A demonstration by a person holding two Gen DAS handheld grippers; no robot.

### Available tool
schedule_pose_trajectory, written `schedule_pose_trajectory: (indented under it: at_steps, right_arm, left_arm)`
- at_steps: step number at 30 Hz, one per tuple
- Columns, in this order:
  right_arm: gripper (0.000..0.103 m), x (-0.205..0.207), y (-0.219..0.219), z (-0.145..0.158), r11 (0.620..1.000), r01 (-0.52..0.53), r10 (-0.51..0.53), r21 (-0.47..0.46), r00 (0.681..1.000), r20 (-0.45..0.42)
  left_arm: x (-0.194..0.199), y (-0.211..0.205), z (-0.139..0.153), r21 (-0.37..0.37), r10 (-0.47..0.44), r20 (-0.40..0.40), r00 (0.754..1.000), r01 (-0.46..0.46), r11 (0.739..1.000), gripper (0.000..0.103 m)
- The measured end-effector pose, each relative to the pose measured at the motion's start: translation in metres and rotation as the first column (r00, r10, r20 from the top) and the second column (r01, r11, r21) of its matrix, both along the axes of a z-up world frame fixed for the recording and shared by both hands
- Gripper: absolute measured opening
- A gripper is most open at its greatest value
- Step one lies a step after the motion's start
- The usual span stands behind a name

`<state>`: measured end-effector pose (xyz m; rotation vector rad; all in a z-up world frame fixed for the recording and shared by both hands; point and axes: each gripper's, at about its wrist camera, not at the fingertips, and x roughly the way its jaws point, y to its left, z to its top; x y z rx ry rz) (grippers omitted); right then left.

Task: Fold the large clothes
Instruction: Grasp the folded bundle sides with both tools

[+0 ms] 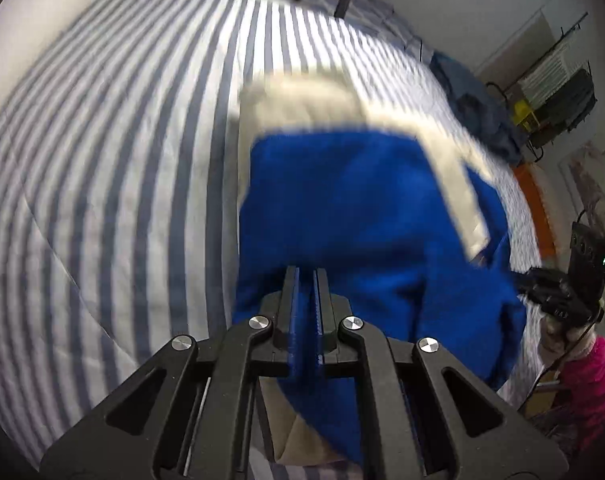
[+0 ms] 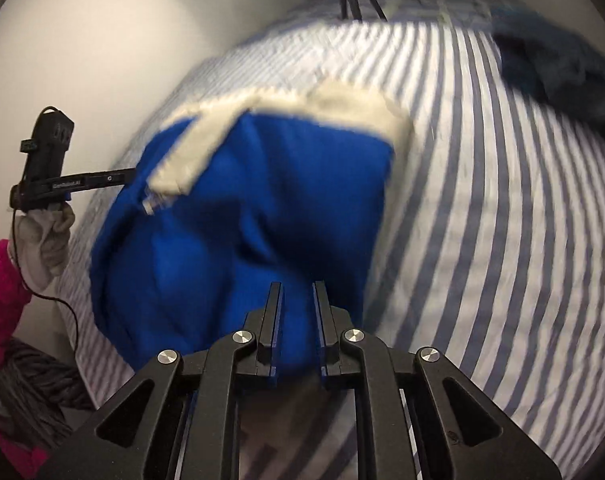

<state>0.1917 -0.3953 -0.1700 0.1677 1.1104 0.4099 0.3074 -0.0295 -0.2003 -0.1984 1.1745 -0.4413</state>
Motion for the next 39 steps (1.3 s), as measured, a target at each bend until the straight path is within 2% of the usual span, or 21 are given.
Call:
schedule_pose_trajectory:
  at_steps: [2,4,7,9,10,11,12,14,16,17,19,20,22,25,27,32,34,37,39]
  right_arm:
    - [0.012,-0.004,-0.002,0.000,1.000,-0.008,0.008,-0.001,1.000,-0.012]
    - [0.012,-0.006,-0.008,0.004,1.000,-0.016,0.016,-0.005,0.999,-0.028]
    - [0.012,-0.013,-0.025,0.017,1.000,0.007,-0.006,0.010,1.000,-0.024]
    - [0.012,-0.015,-0.037,0.026,0.998,0.027,-0.027,0.063,1.000,-0.002]
    - [0.017,-0.018,-0.042,0.031,0.996,0.028,-0.029,0.079,0.999,0.016]
    - [0.029,-0.021,-0.045,0.035,0.996,0.035,-0.038,0.077,0.999,0.039]
    - [0.041,-0.023,-0.049,0.038,0.996,0.048,-0.053,0.073,0.997,0.063]
    - [0.046,-0.023,-0.055,0.041,0.993,0.081,-0.089,0.092,0.992,0.088]
    - [0.046,-0.019,-0.062,0.040,0.988,0.105,-0.114,0.117,0.990,0.081]
    - [0.047,-0.016,-0.063,0.039,0.986,0.118,-0.128,0.120,0.988,0.082]
    - [0.056,-0.007,-0.057,0.040,0.980,0.148,-0.161,0.135,0.983,0.085]
    - [0.063,-0.003,-0.059,0.039,0.975,0.160,-0.174,0.152,0.981,0.082]
    - [0.064,0.006,-0.064,0.035,0.962,0.189,-0.205,0.199,0.977,0.066]
    - [0.064,0.022,-0.060,0.023,0.953,0.207,-0.219,0.222,0.975,0.030]
    - [0.064,0.026,-0.053,0.016,0.957,0.221,-0.228,0.186,0.974,0.017]
    - [0.064,0.021,-0.024,0.039,0.989,0.122,-0.131,0.078,0.984,0.119]
    - [0.064,0.023,-0.020,0.040,0.992,0.122,-0.125,0.026,0.983,0.136]
    - [0.064,0.024,-0.038,0.024,0.979,0.188,-0.193,0.072,0.979,0.065]
    - [0.064,0.029,-0.052,0.010,0.966,0.219,-0.221,0.138,0.975,-0.005]
  left_arm:
    - [-0.010,-0.004,0.004,0.058,-0.048,0.034,0.998,0.046,0.997,0.005]
    - [-0.014,0.002,0.010,0.076,-0.060,0.026,0.998,0.058,0.995,0.005]
    - [-0.024,0.030,0.018,0.000,0.002,0.009,1.000,-0.002,1.000,0.006]
    - [-0.026,0.052,0.018,-0.067,0.064,-0.033,0.997,-0.066,0.996,0.026]
    - [-0.026,0.058,0.018,-0.090,0.086,-0.045,0.995,-0.090,0.992,0.043]
    - [-0.025,0.069,0.016,-0.139,0.123,-0.066,0.990,-0.131,0.982,0.046]
    - [-0.024,0.073,0.015,-0.158,0.136,-0.076,0.988,-0.147,0.976,0.046]
    - [-0.019,0.079,0.015,-0.200,0.160,-0.095,0.983,-0.176,0.964,0.046]
    - [-0.013,0.083,0.017,-0.235,0.165,-0.098,0.981,-0.184,0.955,0.048]
    - [-0.009,0.084,0.017,-0.260,0.164,-0.109,0.980,-0.187,0.947,0.055]
    - [-0.002,0.088,0.013,-0.308,0.176,-0.140,0.974,-0.212,0.928,0.063]
    - [0.003,0.090,0.010,-0.339,0.187,-0.163,0.969,-0.233,0.912,0.063]
    - [0.009,0.090,0.004,-0.367,0.186,-0.200,0.962,-0.249,0.896,0.064]
    - [0.017,0.085,-0.005,-0.351,0.183,-0.232,0.955,-0.258,0.900,0.064]
    - [0.021,0.084,-0.008,-0.338,0.181,-0.236,0.955,-0.255,0.906,0.064]
    - [0.025,0.085,-0.024,-0.346,0.178,-0.275,0.945,-0.270,0.898,0.064]
    - [0.022,0.087,-0.029,-0.358,0.174,-0.290,0.941,-0.275,0.892,0.064]
    - [0.022,0.085,-0.027,-0.376,0.150,-0.288,0.946,-0.255,0.891,0.064]
    - [0.024,0.082,-0.027,-0.389,0.126,-0.290,0.949,-0.237,0.890,0.064]
